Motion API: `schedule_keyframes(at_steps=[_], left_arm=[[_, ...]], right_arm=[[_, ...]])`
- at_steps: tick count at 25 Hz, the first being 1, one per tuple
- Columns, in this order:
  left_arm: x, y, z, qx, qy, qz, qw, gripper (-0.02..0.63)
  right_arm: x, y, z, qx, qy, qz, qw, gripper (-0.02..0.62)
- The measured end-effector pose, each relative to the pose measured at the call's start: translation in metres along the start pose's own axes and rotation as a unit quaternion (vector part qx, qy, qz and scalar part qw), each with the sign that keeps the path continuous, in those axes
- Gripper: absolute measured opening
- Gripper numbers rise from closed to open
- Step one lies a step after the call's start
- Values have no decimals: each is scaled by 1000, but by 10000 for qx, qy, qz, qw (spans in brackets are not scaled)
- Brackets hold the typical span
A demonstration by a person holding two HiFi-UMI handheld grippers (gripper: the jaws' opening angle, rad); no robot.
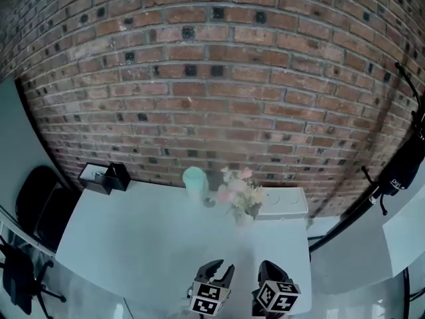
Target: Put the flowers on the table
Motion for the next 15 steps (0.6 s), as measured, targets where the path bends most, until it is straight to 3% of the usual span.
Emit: schedule_keyframes(at_steps=[4,9,15], left_arm=[[-6,-14,44,121,46,-137,9998,80],[-1,-34,82,186,-185,-367,9990,25],[-8,-41,111,303,-245,-91,9992,11]], right_arm=[[-14,23,35,110,-31,174,9998,25],[-26,46,71,206,-155,398,9989,25],[-43,59,102,144,-85,515,9985,25]])
Point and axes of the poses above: the fingertips, and each gripper's own axes: z backward along the fingers, y to its left, x out of its top, the point moved 10 cm from there along z, backward along the fingers, and after that the axes turned 7 degrees about -z, right-handed, at the moved point
